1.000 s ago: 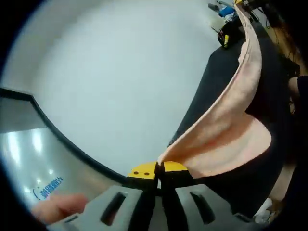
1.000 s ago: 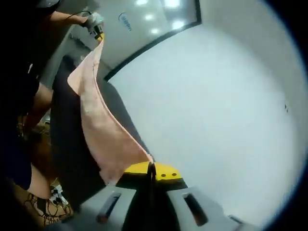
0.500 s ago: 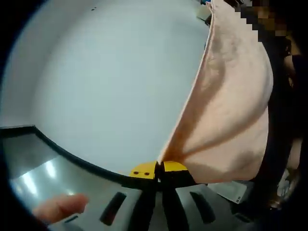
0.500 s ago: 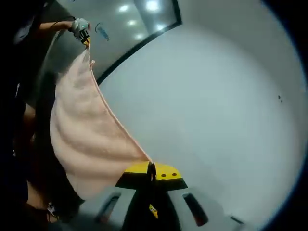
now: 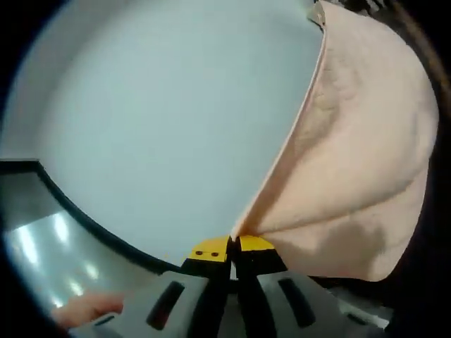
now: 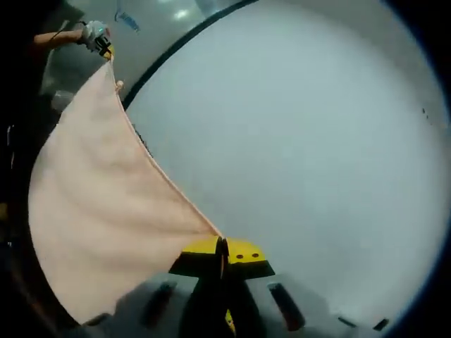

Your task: Fold the towel on the table until its edges align and the towel forms a compact rectangular stack.

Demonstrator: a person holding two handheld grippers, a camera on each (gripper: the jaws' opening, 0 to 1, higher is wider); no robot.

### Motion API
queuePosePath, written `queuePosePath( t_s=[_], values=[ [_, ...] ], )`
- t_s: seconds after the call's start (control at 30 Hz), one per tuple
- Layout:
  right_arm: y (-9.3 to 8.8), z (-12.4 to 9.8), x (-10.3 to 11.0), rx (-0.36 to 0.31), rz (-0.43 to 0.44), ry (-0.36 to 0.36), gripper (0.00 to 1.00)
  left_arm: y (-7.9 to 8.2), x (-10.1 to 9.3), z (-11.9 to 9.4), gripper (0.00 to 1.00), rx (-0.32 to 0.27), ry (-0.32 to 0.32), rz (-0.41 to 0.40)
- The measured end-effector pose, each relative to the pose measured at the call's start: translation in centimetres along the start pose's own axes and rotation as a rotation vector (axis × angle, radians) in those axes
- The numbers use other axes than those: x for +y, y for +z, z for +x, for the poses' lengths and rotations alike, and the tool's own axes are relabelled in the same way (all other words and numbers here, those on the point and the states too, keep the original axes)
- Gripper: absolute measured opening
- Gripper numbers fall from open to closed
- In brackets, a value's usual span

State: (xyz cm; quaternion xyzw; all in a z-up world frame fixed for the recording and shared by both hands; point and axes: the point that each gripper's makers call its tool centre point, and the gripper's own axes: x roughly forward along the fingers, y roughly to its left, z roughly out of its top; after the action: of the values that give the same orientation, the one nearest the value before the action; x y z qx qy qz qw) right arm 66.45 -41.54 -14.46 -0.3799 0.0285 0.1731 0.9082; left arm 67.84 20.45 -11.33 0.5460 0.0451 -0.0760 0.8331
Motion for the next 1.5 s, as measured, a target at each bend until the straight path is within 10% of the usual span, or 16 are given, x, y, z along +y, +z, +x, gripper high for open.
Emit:
queuePosePath(
  t_s=[0.2, 0.47, 0.77, 0.83, 0.9, 1.17, 1.33, 1.5],
  values=[
    [-6.9, 10.6, 1.8, 0.156, -0.024, 0.058, 0.00, -2.4, -4.8, 9.4, 0.00, 0.065, -0.089, -0.029],
    [-13.1, 17.9, 3.3, 0.283, 0.037, 0.061, 0.00, -5.0, -11.5, 19.3, 0.00, 0.182, -0.197, -0.061],
    [-18.1, 21.4, 6.9, 0.444, 0.119, 0.089, 0.00, -8.4, -18.5, 21.7, 0.03, 0.275, -0.373, -0.133],
    [-18.4, 21.8, 7.8, 0.466, 0.198, 0.085, 0.06, -9.3, -19.7, 21.6, 0.30, 0.323, -0.425, -0.166],
    [-17.9, 21.8, 8.6, 0.462, 0.255, 0.112, 0.23, -9.7, -19.0, 20.8, 0.53, 0.320, -0.422, -0.199],
    [-13.8, 17.6, 5.9, 0.241, 0.299, 0.132, 0.19, -7.9, -13.3, 17.5, 0.44, 0.150, -0.369, -0.214],
    [-11.0, 8.9, 11.7, 0.141, 0.165, 0.367, 0.15, -5.5, -16.2, 9.6, 0.39, -0.054, -0.564, -0.175],
    [-11.6, 0.9, 17.4, 0.153, 0.091, 0.537, 0.13, -6.3, -20.2, 2.8, 0.34, -0.117, -0.688, -0.019]
  ],
)
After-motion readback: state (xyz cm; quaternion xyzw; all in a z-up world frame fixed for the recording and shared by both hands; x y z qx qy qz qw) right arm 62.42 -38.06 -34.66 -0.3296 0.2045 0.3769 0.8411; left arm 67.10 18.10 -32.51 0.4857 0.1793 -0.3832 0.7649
